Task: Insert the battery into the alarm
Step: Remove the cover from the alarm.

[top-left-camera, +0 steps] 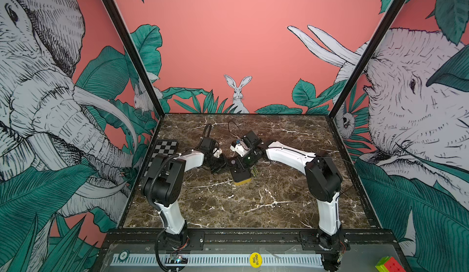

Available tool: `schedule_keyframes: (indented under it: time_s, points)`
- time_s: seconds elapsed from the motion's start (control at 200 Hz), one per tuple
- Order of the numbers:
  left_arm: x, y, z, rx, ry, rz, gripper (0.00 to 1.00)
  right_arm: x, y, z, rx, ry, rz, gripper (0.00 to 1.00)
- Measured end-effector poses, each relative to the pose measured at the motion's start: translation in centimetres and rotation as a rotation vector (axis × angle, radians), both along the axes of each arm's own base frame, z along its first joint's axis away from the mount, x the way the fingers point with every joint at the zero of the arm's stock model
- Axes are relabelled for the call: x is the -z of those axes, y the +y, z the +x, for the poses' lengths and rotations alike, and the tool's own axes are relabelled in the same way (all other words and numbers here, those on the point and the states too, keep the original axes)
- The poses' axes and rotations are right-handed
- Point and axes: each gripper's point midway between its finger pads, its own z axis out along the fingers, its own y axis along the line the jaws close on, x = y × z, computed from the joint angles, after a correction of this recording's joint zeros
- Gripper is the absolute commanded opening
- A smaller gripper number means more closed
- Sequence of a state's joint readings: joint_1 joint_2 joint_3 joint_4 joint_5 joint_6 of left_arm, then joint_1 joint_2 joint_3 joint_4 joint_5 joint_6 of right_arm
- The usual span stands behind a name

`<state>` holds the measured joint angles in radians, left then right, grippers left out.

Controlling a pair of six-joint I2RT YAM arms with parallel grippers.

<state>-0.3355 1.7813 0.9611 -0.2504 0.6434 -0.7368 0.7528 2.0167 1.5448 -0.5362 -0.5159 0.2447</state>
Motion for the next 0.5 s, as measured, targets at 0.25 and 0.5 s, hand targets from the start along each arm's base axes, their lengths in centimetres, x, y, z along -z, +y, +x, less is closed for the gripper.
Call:
schedule_keyframes:
  time_s: [0.25,0.5]
  points:
    - [-0.1,0.0,0.0,-0.001,-0.017,-0.002,0.39,0.1,-0.8,0.6,0.028,-0.021,-0.057,0.30]
    - [-0.4,0.8,-0.4,-0.019,-0.066,0.029,0.51,-0.6,-2.1,2.0,0.081,-0.090,-0.168,0.33]
